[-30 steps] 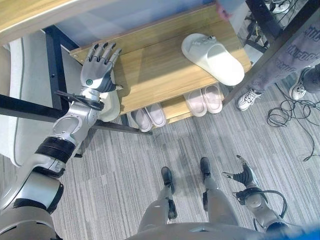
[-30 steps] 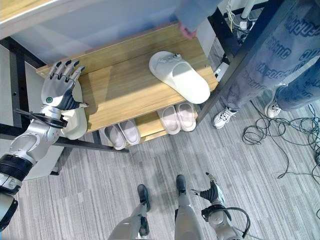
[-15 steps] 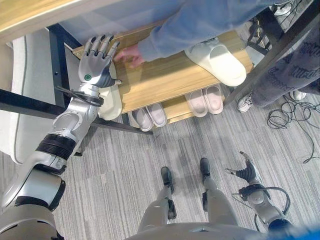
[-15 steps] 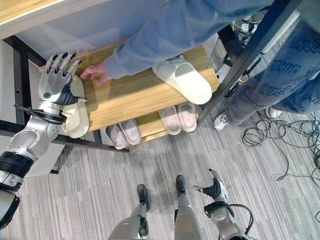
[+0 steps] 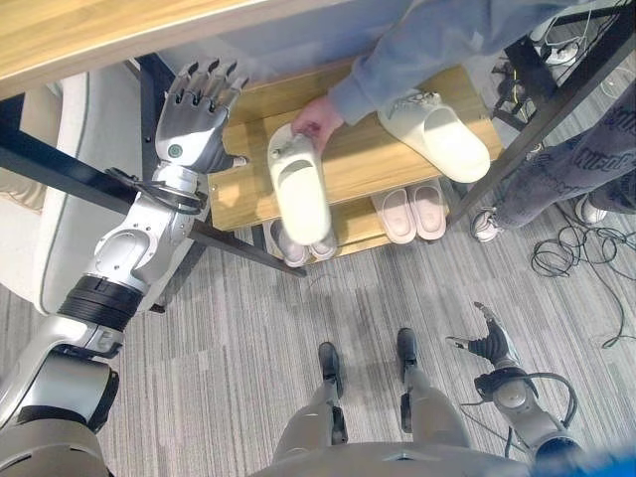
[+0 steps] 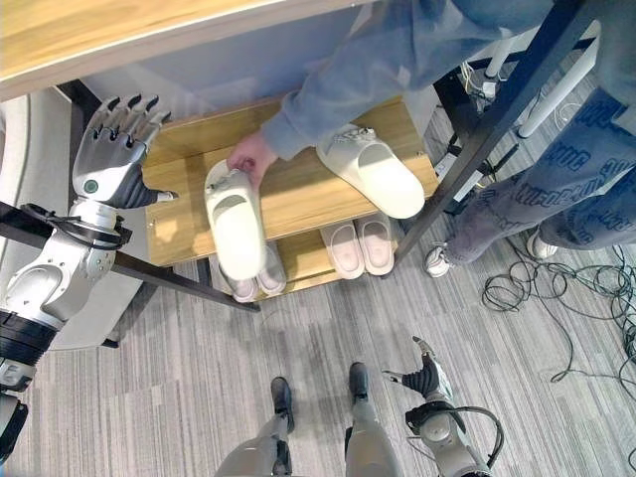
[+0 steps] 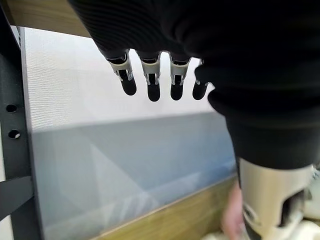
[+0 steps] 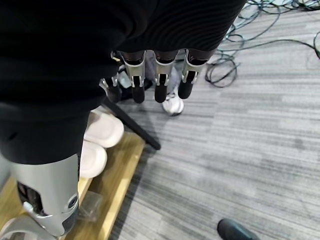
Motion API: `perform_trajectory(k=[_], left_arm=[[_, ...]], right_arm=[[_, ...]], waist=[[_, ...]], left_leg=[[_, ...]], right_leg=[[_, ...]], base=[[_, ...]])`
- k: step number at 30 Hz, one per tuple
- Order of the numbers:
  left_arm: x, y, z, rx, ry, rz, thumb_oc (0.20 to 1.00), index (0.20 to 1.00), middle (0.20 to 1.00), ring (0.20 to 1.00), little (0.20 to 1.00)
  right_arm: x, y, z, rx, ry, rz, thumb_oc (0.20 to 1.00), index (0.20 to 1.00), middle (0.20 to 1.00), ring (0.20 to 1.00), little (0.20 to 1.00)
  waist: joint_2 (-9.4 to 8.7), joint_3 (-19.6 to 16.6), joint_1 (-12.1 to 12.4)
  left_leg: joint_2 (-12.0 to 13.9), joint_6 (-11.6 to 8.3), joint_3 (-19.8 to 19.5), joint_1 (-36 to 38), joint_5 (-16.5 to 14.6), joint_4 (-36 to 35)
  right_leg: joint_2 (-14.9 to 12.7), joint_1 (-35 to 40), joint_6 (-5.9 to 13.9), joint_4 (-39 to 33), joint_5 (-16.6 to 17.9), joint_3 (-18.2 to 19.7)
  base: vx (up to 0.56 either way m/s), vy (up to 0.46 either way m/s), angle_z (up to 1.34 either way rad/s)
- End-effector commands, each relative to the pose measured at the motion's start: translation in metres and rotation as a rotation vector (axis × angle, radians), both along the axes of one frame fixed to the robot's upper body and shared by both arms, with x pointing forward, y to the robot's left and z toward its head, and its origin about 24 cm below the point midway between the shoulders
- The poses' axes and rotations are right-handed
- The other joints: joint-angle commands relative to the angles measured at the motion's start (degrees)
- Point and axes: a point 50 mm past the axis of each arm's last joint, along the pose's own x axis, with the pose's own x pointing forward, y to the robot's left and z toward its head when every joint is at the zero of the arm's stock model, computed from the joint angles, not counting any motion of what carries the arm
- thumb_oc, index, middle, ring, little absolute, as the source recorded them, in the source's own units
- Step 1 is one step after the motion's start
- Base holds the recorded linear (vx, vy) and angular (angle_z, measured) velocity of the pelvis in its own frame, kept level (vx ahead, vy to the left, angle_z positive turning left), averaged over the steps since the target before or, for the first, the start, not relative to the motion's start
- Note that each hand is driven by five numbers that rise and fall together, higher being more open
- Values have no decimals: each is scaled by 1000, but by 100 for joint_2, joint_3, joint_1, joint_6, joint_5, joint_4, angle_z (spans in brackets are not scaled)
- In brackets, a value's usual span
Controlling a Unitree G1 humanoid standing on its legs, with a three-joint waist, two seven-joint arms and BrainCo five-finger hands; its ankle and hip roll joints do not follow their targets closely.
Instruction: Arrange the slippers neatly on the shoe rack.
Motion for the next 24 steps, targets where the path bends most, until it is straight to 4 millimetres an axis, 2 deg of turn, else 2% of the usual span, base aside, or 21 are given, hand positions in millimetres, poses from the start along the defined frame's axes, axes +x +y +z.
perform_trajectory(k=[1, 7, 8, 12, 13, 15, 16, 17, 18, 19, 21, 24], left_arm=[[-5, 47, 11, 46, -11, 180, 1000, 1000, 1000, 1000, 1000], [-2, 35, -9, -112, 33, 104, 1000, 1000, 1000, 1000, 1000], [-6, 28, -17, -204, 45, 47, 1000, 1000, 1000, 1000, 1000], [-12, 15, -28, -341, 58, -37, 1000, 1000, 1000, 1000, 1000], [-17, 3, -36, -411, 86, -102, 1000, 1000, 1000, 1000, 1000], [-22, -8, -45, -470, 108, -154, 1000, 1000, 1000, 1000, 1000], [-27, -24, -57, -551, 166, -226, 1000, 1000, 1000, 1000, 1000], [-28, -24, -58, -552, 167, -226, 1000, 1000, 1000, 1000, 1000], [-34, -37, -68, -580, 223, -280, 1000, 1000, 1000, 1000, 1000], [-34, -37, -68, -580, 223, -280, 1000, 1000, 1000, 1000, 1000], [-39, -54, -75, -583, 293, -363, 1000, 1000, 1000, 1000, 1000], [-45, -61, -78, -595, 333, -419, 1000, 1000, 1000, 1000, 1000]], right_arm=[[-2, 4, 1, 17, -18, -7, 1000, 1000, 1000, 1000, 1000], [-2, 6, -1, -2, -10, 6, 1000, 1000, 1000, 1000, 1000], [-2, 7, -2, -7, -1, 6, 1000, 1000, 1000, 1000, 1000], [-4, 7, -5, -10, 23, 4, 1000, 1000, 1000, 1000, 1000], [-5, 8, -6, -10, 29, 0, 1000, 1000, 1000, 1000, 1000], [-5, 8, -6, -8, 31, -2, 1000, 1000, 1000, 1000, 1000], [-6, 9, -8, 0, 42, -9, 1000, 1000, 1000, 1000, 1000], [-6, 9, -8, -1, 43, -9, 1000, 1000, 1000, 1000, 1000], [-7, 9, -8, 5, 47, -8, 1000, 1000, 1000, 1000, 1000], [-7, 9, -8, 5, 48, -8, 1000, 1000, 1000, 1000, 1000], [-7, 9, -9, 18, 52, -16, 1000, 1000, 1000, 1000, 1000], [-8, 11, -11, 21, 60, -7, 1000, 1000, 1000, 1000, 1000]], waist=[[-210, -296, 169], [-134, -381, 211], [-113, -402, 232], [-65, -442, 253], [-51, -451, 266], [-45, -464, 266], [-57, -495, 272], [-52, -487, 270], [-78, -523, 272], [-78, -517, 270], [-95, -532, 259], [-100, -541, 250]], left_leg=[[-144, -392, -276, -194, -182, 32], [-133, -391, -253, -216, -173, 32], [-137, -386, -246, -185, -180, 32], [-127, -378, -233, -76, -186, 32], [-125, -375, -239, -29, -188, 32], [-118, -370, -242, 25, -202, 32], [-110, -358, -256, 131, -230, 32], [-109, -358, -258, 147, -233, 32], [-113, -347, -265, 300, -259, 32], [-113, -347, -267, 307, -260, 32], [-119, -334, -280, 494, -299, 32], [-110, -343, -268, 541, -303, 32]], right_leg=[[-669, 88, 732, 29, -10, -115], [-665, 57, 729, 29, -2, -98], [-667, 79, 723, 29, -12, -83], [-647, 185, 701, 29, -41, -84], [-645, 236, 690, 29, -56, -84], [-640, 290, 678, 29, -74, -88], [-622, 420, 671, 29, -103, -114], [-621, 437, 671, 29, -106, -116], [-598, 620, 660, 29, -159, -148], [-598, 628, 661, 29, -160, -150], [-598, 825, 656, 29, -206, -196], [-599, 886, 658, 29, -224, -215]], base=[[0, 0, 0], [0, 0, 0], [0, 0, 0], [6, -8, 0], [14, -13, 4], [22, -26, 4], [24, -32, 4], [64, -52, 3], [42, -27, 2], [66, -52, 3], [23, -41, 6], [-6, -12, 7]])
